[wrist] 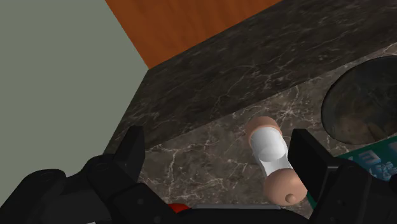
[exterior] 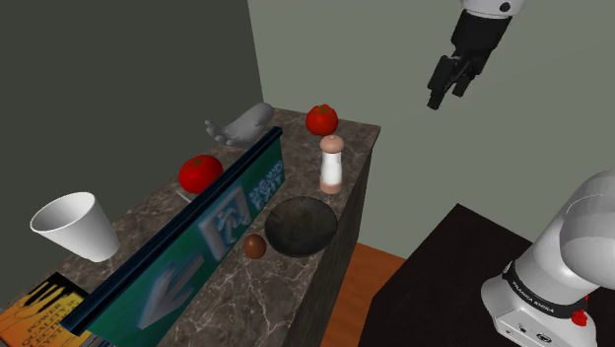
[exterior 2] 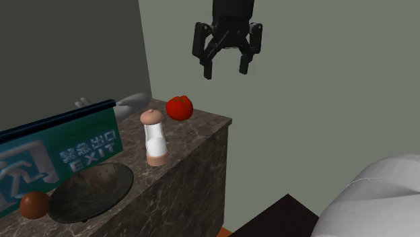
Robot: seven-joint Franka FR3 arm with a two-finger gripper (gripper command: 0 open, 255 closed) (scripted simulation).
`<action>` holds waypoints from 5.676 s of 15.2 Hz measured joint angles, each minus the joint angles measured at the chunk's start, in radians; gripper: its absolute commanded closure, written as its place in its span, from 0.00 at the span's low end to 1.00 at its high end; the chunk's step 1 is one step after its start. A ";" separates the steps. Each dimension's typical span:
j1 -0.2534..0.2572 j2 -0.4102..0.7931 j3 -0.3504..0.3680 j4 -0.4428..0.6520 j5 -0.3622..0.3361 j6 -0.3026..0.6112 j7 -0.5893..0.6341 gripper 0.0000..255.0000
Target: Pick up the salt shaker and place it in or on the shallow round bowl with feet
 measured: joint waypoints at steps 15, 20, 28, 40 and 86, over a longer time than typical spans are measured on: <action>0.038 0.470 0.052 0.158 0.136 0.246 0.118 0.00; 0.051 0.672 0.067 0.296 0.180 0.291 0.152 0.00; 0.062 0.750 0.079 0.271 0.199 0.387 0.160 0.00; 0.063 0.758 0.081 0.259 0.201 0.409 0.160 1.00; 0.207 0.714 0.276 0.694 0.185 -0.013 0.575 1.00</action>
